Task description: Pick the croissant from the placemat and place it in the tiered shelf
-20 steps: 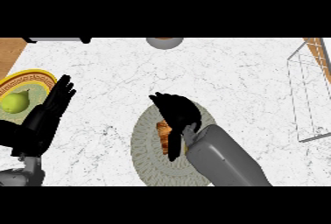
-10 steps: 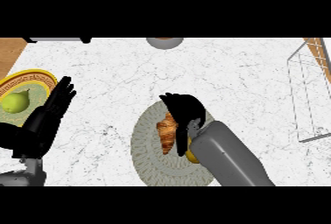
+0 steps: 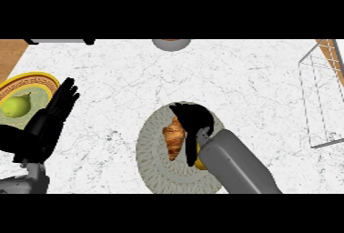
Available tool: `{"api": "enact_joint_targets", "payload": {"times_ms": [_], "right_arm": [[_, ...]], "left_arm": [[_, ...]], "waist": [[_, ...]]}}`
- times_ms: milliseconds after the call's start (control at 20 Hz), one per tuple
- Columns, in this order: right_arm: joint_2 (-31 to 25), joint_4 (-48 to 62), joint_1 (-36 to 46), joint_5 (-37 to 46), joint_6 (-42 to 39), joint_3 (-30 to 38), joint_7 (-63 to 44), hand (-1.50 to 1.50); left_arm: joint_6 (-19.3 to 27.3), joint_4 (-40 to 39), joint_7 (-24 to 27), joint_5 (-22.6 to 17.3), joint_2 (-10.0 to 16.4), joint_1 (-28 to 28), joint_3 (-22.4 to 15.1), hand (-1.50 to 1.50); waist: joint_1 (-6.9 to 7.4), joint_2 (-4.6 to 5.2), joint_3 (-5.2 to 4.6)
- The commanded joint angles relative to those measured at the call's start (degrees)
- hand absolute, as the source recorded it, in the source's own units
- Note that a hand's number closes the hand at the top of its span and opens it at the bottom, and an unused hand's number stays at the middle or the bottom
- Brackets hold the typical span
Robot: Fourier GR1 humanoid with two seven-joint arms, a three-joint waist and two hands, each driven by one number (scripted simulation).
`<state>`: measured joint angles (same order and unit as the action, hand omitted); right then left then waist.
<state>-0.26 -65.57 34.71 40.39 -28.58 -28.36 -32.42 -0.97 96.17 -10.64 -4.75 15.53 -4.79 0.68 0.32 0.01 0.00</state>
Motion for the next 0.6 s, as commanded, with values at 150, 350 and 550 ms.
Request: {"api": "enact_joint_targets", "payload": {"times_ms": [150,350,550], "right_arm": [[0.26,7.64,-1.26,2.36,3.34,0.35,6.83,-1.50],[0.26,10.45,0.86,-2.81,6.07,-3.10,5.15,-1.50],[0.26,11.90,-1.06,2.05,5.39,0.03,10.67,-1.50]], "left_arm": [[0.36,-2.88,0.65,2.56,-3.03,-2.59,-0.68,0.00],[-2.35,-0.77,2.92,1.69,-2.29,1.66,1.39,0.00],[-2.18,6.21,-2.63,1.18,-2.32,2.43,1.29,0.00]], "waist": [[-0.12,0.08,0.01],[0.36,0.07,0.01],[0.16,-0.01,0.01]]}}
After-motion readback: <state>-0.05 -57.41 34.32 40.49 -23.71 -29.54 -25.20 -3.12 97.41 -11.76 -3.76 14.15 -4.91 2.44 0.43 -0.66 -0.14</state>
